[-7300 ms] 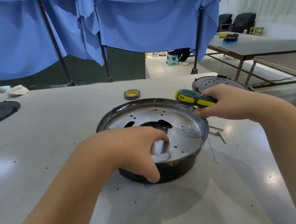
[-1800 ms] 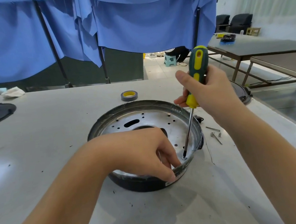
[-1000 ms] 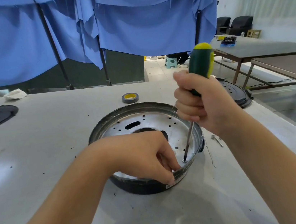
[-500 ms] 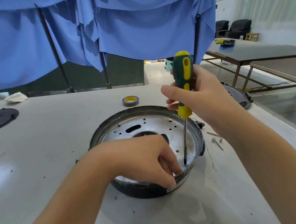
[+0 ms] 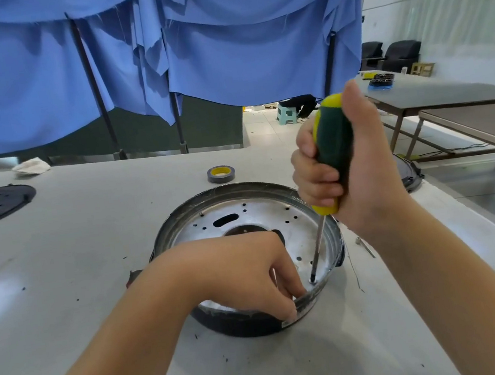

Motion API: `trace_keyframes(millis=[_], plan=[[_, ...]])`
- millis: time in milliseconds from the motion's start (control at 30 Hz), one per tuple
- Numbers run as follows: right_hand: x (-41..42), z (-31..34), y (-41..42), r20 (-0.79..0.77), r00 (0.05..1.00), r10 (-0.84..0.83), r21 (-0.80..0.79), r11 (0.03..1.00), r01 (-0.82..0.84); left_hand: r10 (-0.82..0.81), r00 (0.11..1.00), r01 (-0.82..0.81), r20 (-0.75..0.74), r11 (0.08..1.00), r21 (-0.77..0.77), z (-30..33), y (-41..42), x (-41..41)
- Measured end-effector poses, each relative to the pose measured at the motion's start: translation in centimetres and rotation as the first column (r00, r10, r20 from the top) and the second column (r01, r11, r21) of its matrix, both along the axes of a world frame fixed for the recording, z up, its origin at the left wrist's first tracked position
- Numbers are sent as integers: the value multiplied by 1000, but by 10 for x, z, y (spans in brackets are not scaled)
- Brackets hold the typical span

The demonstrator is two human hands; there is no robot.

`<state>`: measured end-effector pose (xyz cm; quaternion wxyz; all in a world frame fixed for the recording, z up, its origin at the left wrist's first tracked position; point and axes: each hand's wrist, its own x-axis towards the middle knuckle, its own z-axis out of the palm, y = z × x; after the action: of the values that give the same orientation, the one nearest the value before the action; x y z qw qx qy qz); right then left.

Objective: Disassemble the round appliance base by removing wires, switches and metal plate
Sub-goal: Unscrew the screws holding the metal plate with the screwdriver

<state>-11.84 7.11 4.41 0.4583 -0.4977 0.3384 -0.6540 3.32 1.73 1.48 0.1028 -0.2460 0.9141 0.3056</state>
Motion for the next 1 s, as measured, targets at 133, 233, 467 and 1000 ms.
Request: trace_keyframes(millis=[133, 233, 467, 1000], plan=[[-23, -1, -1, 134, 982, 134, 21, 990, -138, -2, 1000, 2, 10, 1000, 19, -1, -1, 1], [-35, -4, -3, 222, 968, 115, 30, 992, -124, -29, 1000, 28, 10, 999, 45, 0, -2, 0], [-34, -10, -10, 243, 967, 71, 69, 993, -90, 167, 943, -142, -289, 984, 105, -8, -8, -11], [-16, 3, 0, 93, 904, 417, 34, 906, -421, 364, 756, 24, -545, 815, 578, -18, 5, -24]])
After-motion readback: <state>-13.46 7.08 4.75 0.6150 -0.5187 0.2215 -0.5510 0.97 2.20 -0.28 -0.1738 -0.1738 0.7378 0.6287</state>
